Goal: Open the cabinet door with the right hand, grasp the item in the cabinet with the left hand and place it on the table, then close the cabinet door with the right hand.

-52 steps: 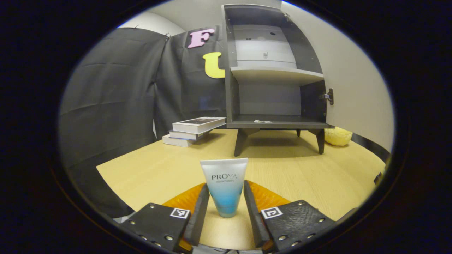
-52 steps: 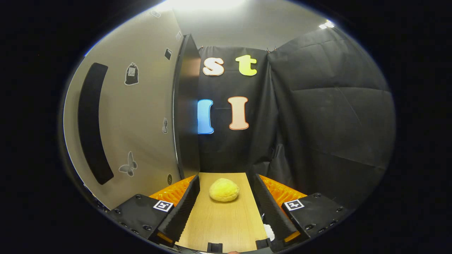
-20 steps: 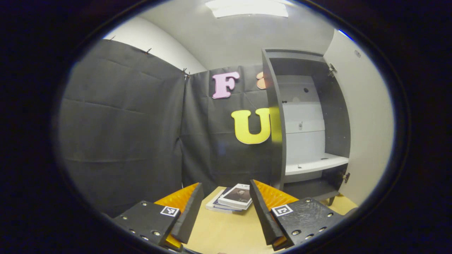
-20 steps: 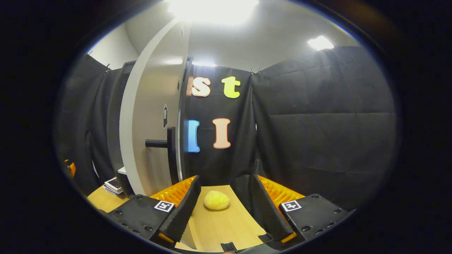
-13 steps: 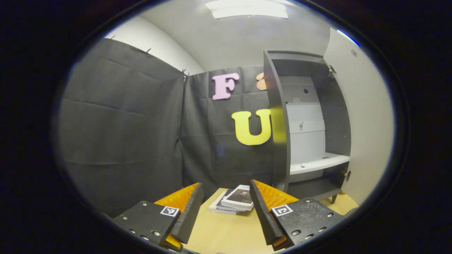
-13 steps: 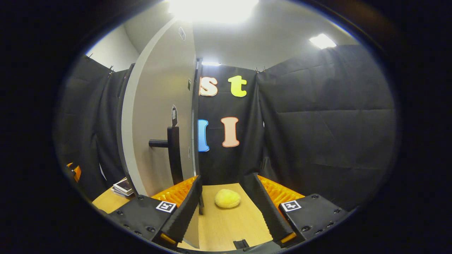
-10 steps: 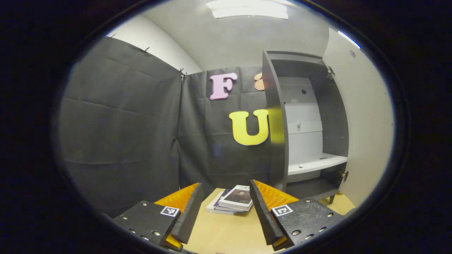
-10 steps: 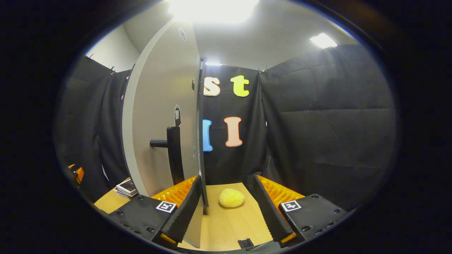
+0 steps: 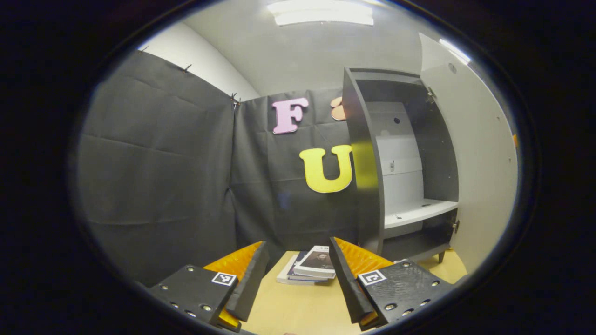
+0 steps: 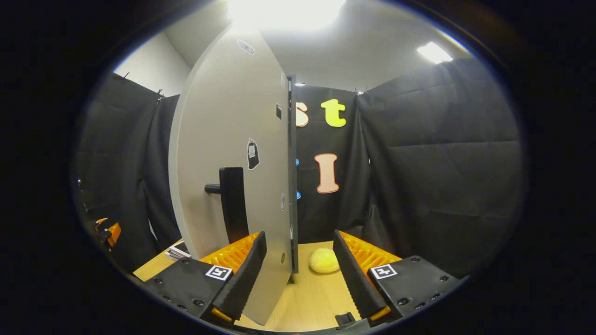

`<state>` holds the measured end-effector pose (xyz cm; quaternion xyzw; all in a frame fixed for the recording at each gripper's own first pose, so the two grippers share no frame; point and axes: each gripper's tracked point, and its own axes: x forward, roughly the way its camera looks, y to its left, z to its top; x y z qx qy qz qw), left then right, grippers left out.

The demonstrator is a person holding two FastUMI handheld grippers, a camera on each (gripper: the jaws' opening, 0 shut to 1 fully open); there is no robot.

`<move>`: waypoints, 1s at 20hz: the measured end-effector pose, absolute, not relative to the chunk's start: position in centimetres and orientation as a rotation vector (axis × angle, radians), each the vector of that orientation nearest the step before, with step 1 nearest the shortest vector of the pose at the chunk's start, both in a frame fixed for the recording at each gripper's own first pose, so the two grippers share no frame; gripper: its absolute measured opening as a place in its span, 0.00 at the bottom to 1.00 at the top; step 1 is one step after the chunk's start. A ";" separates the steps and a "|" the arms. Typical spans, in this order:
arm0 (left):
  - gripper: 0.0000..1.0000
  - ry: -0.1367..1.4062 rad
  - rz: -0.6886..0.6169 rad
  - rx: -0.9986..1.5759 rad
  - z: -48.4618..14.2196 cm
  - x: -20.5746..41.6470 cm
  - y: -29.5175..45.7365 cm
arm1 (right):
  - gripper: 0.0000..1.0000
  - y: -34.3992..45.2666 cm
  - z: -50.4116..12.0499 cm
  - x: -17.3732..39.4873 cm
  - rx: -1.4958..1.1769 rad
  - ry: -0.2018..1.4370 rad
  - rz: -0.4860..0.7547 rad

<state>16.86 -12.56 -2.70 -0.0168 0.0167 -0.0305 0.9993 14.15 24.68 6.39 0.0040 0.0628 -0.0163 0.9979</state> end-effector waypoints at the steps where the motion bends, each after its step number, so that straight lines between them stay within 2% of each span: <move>1: 0.79 0.033 -0.061 -0.036 -2.8 16.8 -12.5 | 0.92 25.0 6.4 14.2 0.006 0.128 -0.018; 6: 0.79 0.039 -0.052 -0.022 -3.1 16.8 -11.8 | 0.92 27.7 5.6 16.4 0.011 0.135 0.030; 10: 0.79 0.049 -0.032 -0.021 -3.4 16.7 -11.2 | 0.92 30.4 5.6 15.4 0.038 0.139 0.080; 11: 0.79 0.049 -0.029 -0.021 -3.4 16.6 -11.1 | 0.87 30.8 5.6 15.7 0.040 0.140 0.090; 12: 0.79 0.051 -0.026 -0.021 -3.5 16.6 -11.0 | 0.92 31.1 5.6 16.0 0.044 0.143 0.100; 20: 0.79 0.073 0.015 -0.012 -3.9 16.2 -9.8 | 0.92 34.9 5.8 18.4 0.064 0.141 0.194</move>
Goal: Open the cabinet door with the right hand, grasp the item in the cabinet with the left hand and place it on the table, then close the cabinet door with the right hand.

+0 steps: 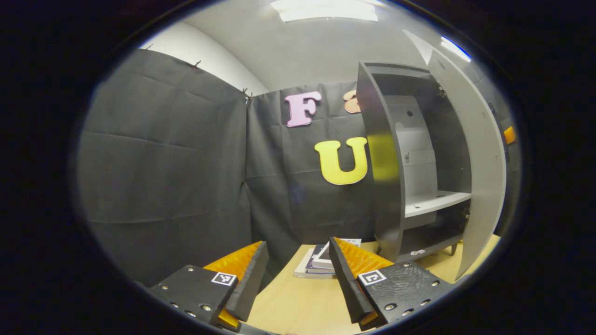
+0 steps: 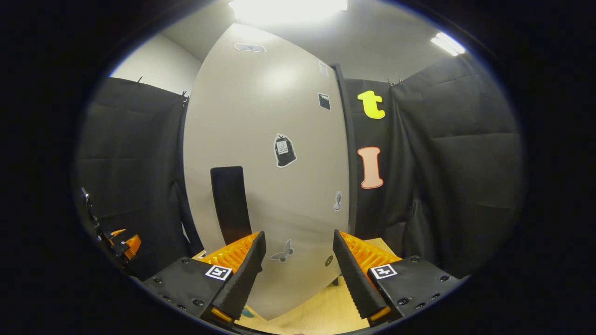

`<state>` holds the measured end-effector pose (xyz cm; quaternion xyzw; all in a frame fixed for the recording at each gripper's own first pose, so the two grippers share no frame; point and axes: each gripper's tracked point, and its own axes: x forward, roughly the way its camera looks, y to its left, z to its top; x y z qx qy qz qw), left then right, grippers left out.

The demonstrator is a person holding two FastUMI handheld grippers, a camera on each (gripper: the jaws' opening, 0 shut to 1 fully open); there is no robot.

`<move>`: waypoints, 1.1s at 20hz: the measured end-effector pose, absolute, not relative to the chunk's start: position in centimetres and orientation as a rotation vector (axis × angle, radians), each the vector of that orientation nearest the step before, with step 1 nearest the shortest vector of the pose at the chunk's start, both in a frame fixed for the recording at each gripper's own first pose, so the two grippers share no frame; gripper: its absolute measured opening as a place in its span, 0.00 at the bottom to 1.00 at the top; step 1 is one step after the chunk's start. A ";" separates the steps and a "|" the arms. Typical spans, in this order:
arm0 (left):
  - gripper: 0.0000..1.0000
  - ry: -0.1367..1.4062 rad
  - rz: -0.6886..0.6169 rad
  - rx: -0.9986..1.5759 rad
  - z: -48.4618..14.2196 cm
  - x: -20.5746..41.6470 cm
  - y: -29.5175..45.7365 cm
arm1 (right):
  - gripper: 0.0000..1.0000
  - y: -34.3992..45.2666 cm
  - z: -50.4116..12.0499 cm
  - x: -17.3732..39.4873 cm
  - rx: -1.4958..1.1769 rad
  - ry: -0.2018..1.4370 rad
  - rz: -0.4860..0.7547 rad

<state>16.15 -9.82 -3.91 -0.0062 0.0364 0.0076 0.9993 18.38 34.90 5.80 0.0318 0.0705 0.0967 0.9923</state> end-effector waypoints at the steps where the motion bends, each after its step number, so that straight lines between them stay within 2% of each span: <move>1: 0.79 0.074 0.020 -0.009 -4.0 16.1 -9.7 | 0.92 35.6 5.8 18.6 0.067 0.140 0.207; 5: 0.79 0.074 0.030 -0.005 -4.0 15.9 -9.2 | 0.92 37.6 5.7 19.7 0.061 0.130 0.242; 6: 0.79 0.076 0.031 -0.008 -4.1 15.9 -9.2 | 0.87 38.2 5.6 19.7 0.060 0.128 0.248; 7: 0.79 0.079 0.029 -0.012 -4.1 15.8 -9.3 | 0.92 38.7 5.6 19.7 0.061 0.123 0.254; 12: 0.79 0.069 0.006 -0.018 -3.7 16.0 -9.7 | 0.94 39.4 5.2 18.8 0.047 0.122 0.241; 22: 0.79 0.051 -0.026 -0.024 -2.5 16.2 -12.3 | 0.93 32.4 5.6 18.2 0.047 0.100 0.199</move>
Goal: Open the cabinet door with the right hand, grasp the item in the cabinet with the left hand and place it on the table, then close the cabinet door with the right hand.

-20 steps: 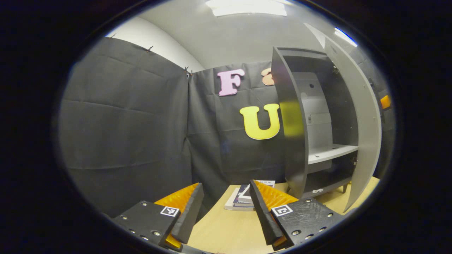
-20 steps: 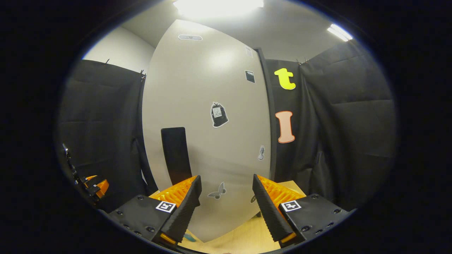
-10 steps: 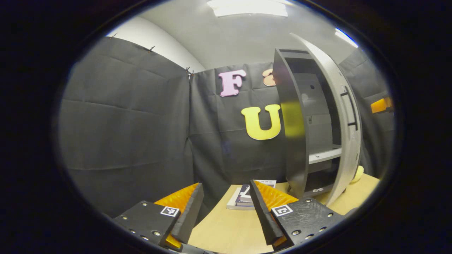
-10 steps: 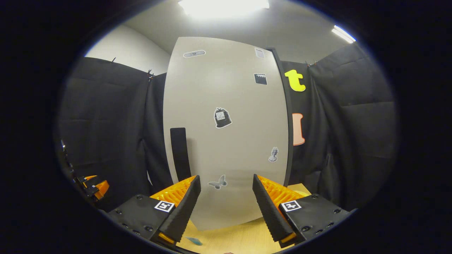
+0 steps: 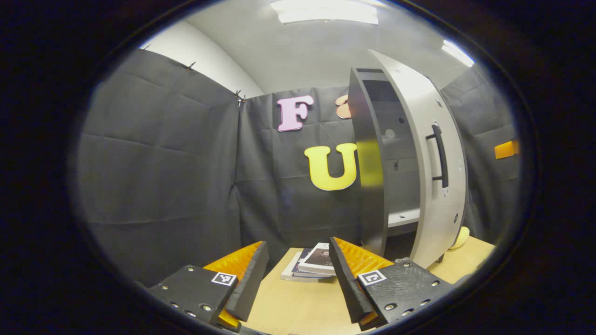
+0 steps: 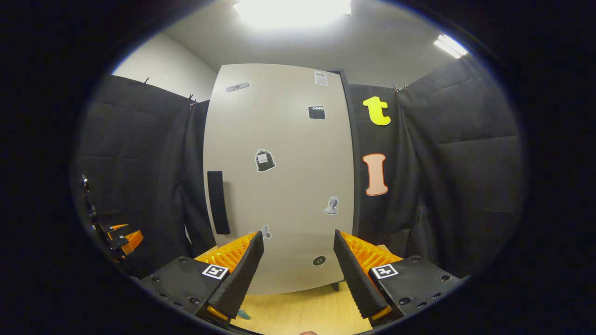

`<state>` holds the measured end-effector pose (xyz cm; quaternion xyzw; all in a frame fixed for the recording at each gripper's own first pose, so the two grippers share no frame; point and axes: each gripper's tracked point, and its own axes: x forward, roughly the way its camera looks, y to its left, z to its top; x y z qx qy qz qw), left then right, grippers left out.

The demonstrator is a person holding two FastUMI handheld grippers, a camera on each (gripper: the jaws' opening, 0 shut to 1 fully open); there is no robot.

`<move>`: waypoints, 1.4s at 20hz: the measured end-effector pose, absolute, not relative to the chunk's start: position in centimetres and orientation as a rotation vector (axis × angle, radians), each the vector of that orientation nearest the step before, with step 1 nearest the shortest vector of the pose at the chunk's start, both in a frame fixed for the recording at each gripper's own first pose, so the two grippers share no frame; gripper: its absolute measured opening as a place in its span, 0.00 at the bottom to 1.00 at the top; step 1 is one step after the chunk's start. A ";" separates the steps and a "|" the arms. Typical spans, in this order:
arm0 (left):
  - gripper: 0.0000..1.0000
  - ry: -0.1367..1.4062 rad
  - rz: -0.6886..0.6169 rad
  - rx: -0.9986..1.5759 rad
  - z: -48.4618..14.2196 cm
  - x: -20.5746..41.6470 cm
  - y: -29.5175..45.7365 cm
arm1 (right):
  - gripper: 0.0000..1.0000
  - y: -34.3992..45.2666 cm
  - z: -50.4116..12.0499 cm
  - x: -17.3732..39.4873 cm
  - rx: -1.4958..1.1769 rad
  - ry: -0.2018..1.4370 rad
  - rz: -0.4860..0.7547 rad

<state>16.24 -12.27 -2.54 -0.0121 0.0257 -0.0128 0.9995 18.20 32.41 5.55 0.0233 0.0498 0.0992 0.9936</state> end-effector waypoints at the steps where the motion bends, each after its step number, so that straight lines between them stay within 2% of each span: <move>1: 0.79 0.047 -0.029 -0.023 -2.4 16.3 -12.6 | 0.93 31.4 5.5 18.6 0.049 0.101 0.198; 2: 0.79 0.042 -0.035 -0.026 -2.2 16.4 -13.1 | 0.96 30.3 5.5 18.7 0.050 0.100 0.189; 6: 0.79 0.041 -0.049 -0.039 -1.6 16.4 -14.5 | 0.92 25.7 5.4 18.8 0.037 0.102 0.149; 17: 0.79 0.028 -0.075 -0.071 -0.2 16.0 -17.9 | 0.96 16.1 5.0 19.0 0.009 0.072 0.061; 18: 0.79 0.028 -0.073 -0.070 -0.2 15.9 -17.9 | 0.92 15.4 4.6 19.1 0.001 0.072 0.050; 20: 0.79 0.026 -0.067 -0.058 -0.1 16.2 -17.7 | 0.96 14.8 4.0 19.4 0.014 0.072 0.048; 23: 0.79 0.020 -0.059 -0.051 0.0 16.3 -17.5 | 0.96 14.1 3.5 19.5 0.047 0.080 0.053; 24: 0.79 0.020 -0.057 -0.052 0.0 16.4 -17.5 | 0.92 13.9 3.4 19.5 0.053 0.081 0.051; 25: 0.79 0.019 -0.054 -0.051 0.0 16.3 -17.4 | 0.95 13.8 3.4 19.7 0.056 0.082 0.050; 27: 0.79 0.021 -0.052 -0.048 -0.1 16.2 -17.3 | 0.95 13.5 3.3 19.9 0.058 0.083 0.051; 28: 0.79 0.023 -0.051 -0.047 -0.1 16.2 -17.3 | 0.92 13.6 3.2 20.0 0.059 0.086 0.052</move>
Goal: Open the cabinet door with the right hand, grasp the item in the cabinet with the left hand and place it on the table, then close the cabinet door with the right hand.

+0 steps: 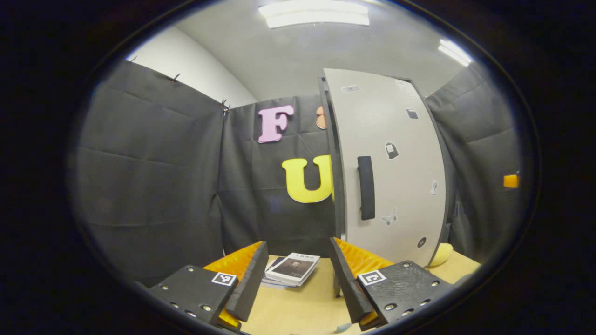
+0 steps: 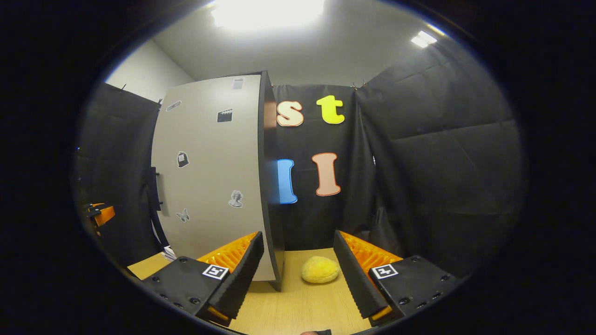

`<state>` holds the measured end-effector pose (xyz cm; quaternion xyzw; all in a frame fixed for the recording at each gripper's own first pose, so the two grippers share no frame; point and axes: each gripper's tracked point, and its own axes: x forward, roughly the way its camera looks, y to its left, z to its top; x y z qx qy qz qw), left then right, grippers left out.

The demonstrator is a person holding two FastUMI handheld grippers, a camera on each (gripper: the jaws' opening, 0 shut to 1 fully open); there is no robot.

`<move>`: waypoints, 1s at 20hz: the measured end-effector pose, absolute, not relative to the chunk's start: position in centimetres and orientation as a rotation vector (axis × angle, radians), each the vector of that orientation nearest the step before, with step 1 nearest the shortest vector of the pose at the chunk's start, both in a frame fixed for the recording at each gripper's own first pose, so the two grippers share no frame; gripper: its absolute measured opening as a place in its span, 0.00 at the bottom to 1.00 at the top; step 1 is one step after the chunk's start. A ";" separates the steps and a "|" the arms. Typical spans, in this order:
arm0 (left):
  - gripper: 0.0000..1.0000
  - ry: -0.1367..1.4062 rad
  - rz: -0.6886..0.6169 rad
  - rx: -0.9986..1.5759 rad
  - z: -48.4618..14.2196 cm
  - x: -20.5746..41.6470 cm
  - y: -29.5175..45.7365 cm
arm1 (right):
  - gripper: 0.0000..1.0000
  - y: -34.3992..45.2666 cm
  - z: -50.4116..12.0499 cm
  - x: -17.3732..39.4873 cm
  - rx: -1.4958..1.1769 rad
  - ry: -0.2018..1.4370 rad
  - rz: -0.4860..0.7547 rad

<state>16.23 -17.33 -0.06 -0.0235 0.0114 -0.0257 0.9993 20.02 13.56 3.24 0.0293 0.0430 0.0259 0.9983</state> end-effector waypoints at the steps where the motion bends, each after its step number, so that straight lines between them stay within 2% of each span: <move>1: 0.79 0.025 -0.050 -0.047 -0.2 16.2 -17.3 | 0.92 13.6 3.2 20.1 0.058 0.089 0.052; 2: 0.79 0.025 -0.050 -0.047 -0.2 16.2 -17.2 | 0.95 13.6 3.1 20.1 0.057 0.089 0.052; 3: 0.80 0.025 -0.049 -0.046 -0.2 16.2 -17.2 | 0.92 13.6 3.1 20.2 0.056 0.091 0.053; 5: 0.79 0.023 -0.049 -0.041 -0.2 16.3 -17.1 | 0.95 13.8 3.2 20.3 0.051 0.090 0.054; 7: 0.79 0.021 -0.048 -0.036 -0.1 16.3 -17.2 | 0.95 13.9 3.2 20.2 0.046 0.091 0.054; 8: 0.79 0.020 -0.048 -0.036 -0.1 16.2 -17.1 | 0.92 13.9 3.3 20.2 0.046 0.088 0.053; 10: 0.79 0.019 -0.051 -0.038 -0.1 16.3 -17.1 | 0.95 13.9 3.4 20.2 0.048 0.087 0.051; 14: 0.79 0.022 -0.051 -0.039 -0.1 16.3 -17.1 | 0.95 13.8 3.6 20.2 0.052 0.086 0.046; 15: 0.79 0.023 -0.052 -0.039 -0.2 16.4 -17.1 | 0.92 13.8 3.7 20.2 0.052 0.084 0.046; 17: 0.79 0.021 -0.053 -0.035 -0.1 16.4 -17.1 | 0.95 13.9 3.7 20.2 0.046 0.086 0.046; 18: 0.79 0.021 -0.054 -0.034 -0.1 16.4 -17.1 | 0.92 13.9 3.6 20.0 0.044 0.089 0.044; 20: 0.79 0.019 -0.055 -0.033 -0.1 16.4 -17.2 | 0.95 14.0 3.8 19.9 0.044 0.086 0.046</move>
